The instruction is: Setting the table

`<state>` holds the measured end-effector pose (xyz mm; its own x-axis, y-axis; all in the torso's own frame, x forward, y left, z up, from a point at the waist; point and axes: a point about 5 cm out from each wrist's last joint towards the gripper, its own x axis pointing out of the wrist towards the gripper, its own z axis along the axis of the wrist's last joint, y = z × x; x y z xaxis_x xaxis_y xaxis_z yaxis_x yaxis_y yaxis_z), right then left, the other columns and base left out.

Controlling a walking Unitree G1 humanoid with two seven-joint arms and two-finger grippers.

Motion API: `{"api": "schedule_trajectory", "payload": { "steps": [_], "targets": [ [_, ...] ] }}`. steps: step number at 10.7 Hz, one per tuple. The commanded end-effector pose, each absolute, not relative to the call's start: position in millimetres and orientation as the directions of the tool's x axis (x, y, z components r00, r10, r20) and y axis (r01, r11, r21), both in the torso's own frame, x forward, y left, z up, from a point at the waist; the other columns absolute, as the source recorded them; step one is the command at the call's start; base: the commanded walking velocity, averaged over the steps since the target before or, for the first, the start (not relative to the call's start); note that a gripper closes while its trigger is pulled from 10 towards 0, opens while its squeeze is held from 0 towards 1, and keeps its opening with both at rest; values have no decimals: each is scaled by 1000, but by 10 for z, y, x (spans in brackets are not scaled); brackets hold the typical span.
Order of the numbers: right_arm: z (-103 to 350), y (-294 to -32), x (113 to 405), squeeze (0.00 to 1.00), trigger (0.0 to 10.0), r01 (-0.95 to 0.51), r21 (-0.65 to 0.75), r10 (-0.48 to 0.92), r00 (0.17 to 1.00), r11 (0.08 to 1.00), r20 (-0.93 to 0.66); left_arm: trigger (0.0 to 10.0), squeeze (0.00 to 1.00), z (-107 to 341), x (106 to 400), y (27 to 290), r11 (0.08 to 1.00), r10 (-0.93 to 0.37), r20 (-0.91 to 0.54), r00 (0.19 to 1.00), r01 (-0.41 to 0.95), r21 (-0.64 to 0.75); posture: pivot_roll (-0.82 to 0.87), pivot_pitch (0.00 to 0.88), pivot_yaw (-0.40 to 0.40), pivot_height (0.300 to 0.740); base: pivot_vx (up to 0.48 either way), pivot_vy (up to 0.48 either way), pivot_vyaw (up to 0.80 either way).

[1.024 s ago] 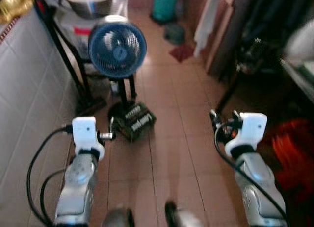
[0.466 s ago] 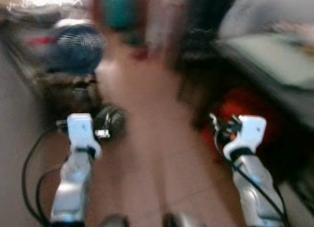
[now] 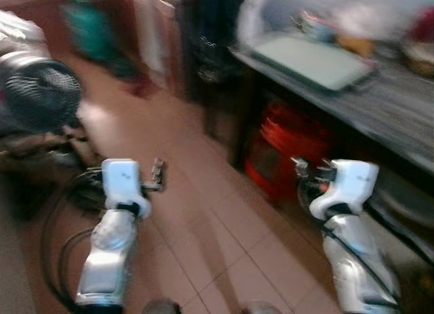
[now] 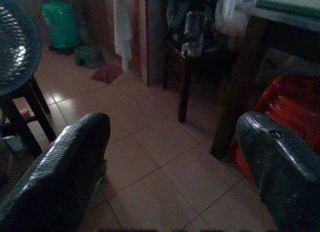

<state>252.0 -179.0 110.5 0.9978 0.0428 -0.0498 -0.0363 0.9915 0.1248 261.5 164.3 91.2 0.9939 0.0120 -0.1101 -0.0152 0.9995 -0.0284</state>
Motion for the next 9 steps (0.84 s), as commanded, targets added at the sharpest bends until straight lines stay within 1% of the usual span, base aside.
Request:
{"api": "schedule_trajectory", "payload": {
  "steps": [1,2,6,8,9],
  "targets": [
    [1142,-1812,2536,0,10000,-34,123,39,999,992,-38,10000,0,923,2628,1627,999,3,-106,994,-7,-31,-33,45,12,740,0,0,-769],
    [1139,-1805,2532,0,10000,-34,124,39,999,992,-37,10000,0,920,2626,1618,1000,-5,-108,994,2,-26,-32,44,12,740,0,349,-769],
    [1132,-1798,2515,0,10000,-30,116,34,999,993,-36,10000,0,909,2609,1617,1000,-3,-115,993,0,-30,-33,52,14,740,0,480,-770],
    [1126,-1798,2514,0,10000,-31,111,35,999,993,-38,10000,0,910,2613,1613,1000,-2,-109,994,-1,-29,-32,49,12,740,0,341,-772],
    [1131,-1789,2516,0,10000,-36,97,39,999,995,-33,10000,0,925,2613,1611,1000,-7,-97,995,4,-23,-34,48,14,740,0,0,-769]
  ]
}}
